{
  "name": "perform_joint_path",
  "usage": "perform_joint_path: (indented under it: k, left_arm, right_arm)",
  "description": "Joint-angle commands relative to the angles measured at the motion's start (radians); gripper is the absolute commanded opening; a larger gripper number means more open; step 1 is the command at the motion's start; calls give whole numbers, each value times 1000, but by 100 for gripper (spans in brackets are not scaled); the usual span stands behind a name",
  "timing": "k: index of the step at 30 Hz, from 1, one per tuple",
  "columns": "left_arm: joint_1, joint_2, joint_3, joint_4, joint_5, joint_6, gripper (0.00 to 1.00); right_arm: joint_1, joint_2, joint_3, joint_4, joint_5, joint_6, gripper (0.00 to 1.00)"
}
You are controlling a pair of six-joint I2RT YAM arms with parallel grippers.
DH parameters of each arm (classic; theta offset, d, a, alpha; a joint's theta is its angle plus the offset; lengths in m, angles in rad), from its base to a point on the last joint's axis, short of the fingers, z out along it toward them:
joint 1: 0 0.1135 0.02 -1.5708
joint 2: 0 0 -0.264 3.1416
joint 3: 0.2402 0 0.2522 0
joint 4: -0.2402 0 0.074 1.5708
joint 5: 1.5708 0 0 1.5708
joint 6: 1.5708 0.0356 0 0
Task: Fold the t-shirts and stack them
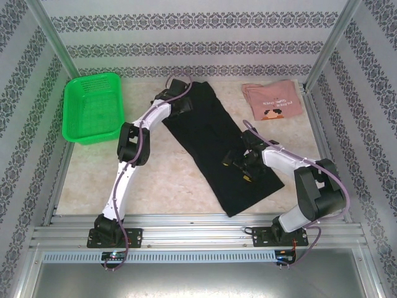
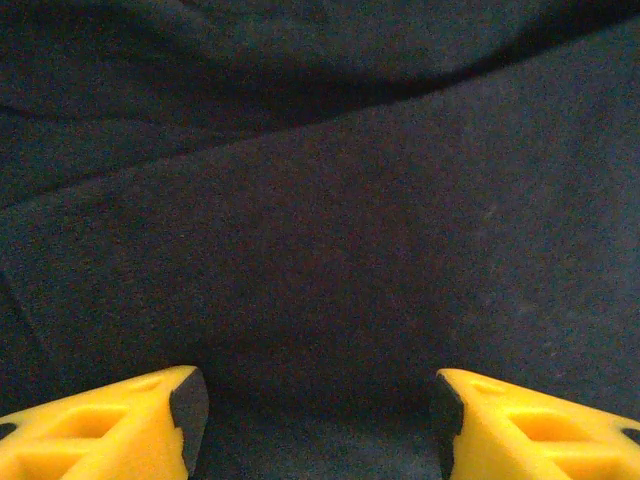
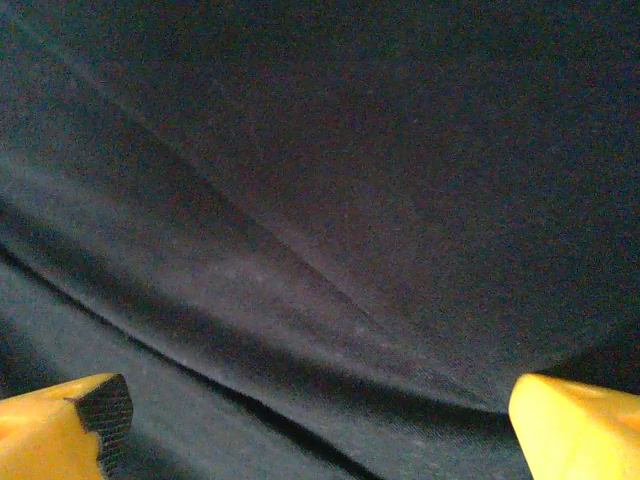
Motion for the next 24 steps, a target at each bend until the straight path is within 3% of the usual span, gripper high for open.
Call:
perform_joint_path:
  k: [1,7,13,14,17,20,24]
  left_arm:
    - [18,169,131,-88,158,-14,63]
    - [24,253,205,136,293,-134,67]
    - [43,246,282,307,432,-249,77]
    - [49,232,291,318,452,-264,90]
    - [53,143,288,322,494,-265,100]
    - [50,4,250,219,537,-200,100]
    - [9,-285,2,56,517,-54,100]
  right_arm:
    - [68,-7,-39,33,-63,181,98]
    - [190,-28,-58,151,-81,376,98]
    - [223,-48,35,119,-69,359,98]
    - [226,-56,42,121,-78,359,98]
    - [230,-113,72,56,-76,306,98]
    - [211,-197,122,-132,-4,163,98]
    - [112,-305,120,-351,54,-54,98]
